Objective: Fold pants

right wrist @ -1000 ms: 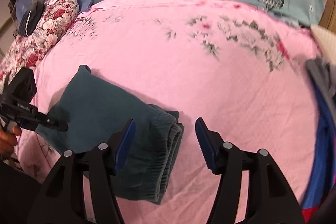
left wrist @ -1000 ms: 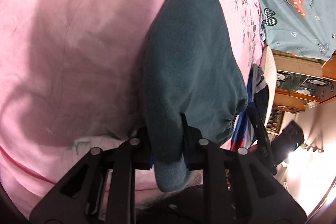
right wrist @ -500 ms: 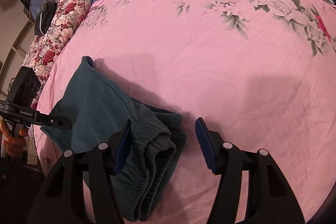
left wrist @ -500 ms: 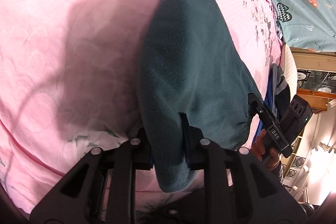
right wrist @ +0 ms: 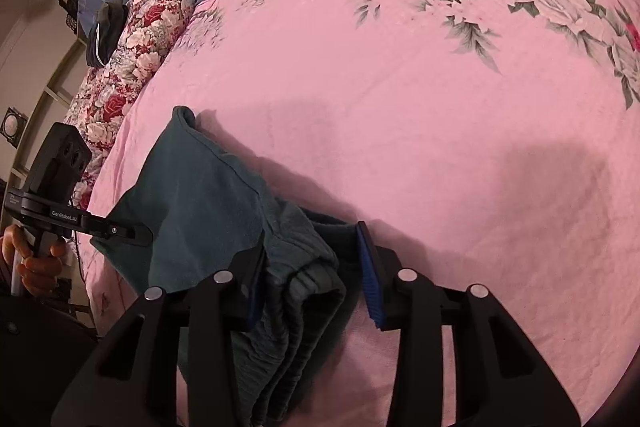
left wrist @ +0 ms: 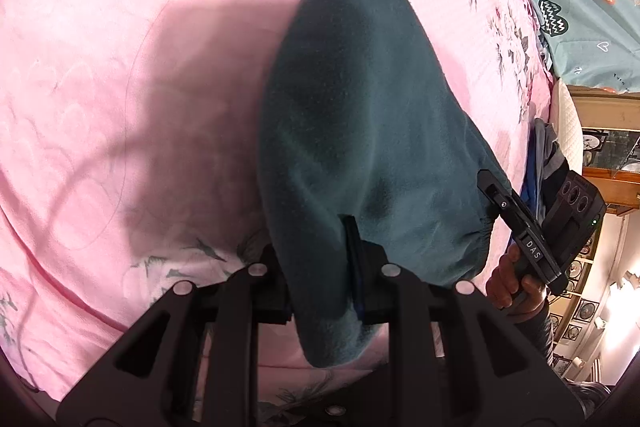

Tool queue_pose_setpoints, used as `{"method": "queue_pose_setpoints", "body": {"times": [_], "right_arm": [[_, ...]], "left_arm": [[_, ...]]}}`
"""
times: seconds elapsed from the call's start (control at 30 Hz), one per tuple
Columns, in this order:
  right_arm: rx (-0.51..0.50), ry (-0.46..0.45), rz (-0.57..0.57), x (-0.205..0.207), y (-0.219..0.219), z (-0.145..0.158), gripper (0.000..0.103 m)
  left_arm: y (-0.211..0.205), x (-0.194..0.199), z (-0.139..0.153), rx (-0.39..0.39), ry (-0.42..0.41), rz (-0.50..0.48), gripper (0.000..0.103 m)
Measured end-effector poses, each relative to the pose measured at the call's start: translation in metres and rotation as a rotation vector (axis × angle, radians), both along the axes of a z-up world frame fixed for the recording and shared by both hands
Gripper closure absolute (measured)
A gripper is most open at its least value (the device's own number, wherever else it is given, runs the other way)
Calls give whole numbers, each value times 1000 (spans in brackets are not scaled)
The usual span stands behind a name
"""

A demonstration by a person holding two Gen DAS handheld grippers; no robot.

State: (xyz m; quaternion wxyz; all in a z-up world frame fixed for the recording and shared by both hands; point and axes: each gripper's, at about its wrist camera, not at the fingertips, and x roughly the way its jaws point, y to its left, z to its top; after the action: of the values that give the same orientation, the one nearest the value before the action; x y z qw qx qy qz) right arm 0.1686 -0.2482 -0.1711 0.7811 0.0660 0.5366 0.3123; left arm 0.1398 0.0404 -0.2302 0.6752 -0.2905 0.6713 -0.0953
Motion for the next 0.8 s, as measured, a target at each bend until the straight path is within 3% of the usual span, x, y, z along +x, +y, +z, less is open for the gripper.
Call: {"method": "queue_pose_setpoints", "body": {"times": [0.13,0.43,0.63,0.8], "right_arm": [[-73,-64,11,-8,13,8,77],[-271,-254,3,-38,41,27,80],[-332,-342,21,-49,47,35,81],[-377,-421,39,-61,54,45,81]], "left_arm": [[-7,-1,5,53,-25,-26,80],[-24,-8,23,204,-116,-96,81],[-36,-19,39,315,-188,-128,83],[-39,-31,50,357,-217,-126,85]]}}
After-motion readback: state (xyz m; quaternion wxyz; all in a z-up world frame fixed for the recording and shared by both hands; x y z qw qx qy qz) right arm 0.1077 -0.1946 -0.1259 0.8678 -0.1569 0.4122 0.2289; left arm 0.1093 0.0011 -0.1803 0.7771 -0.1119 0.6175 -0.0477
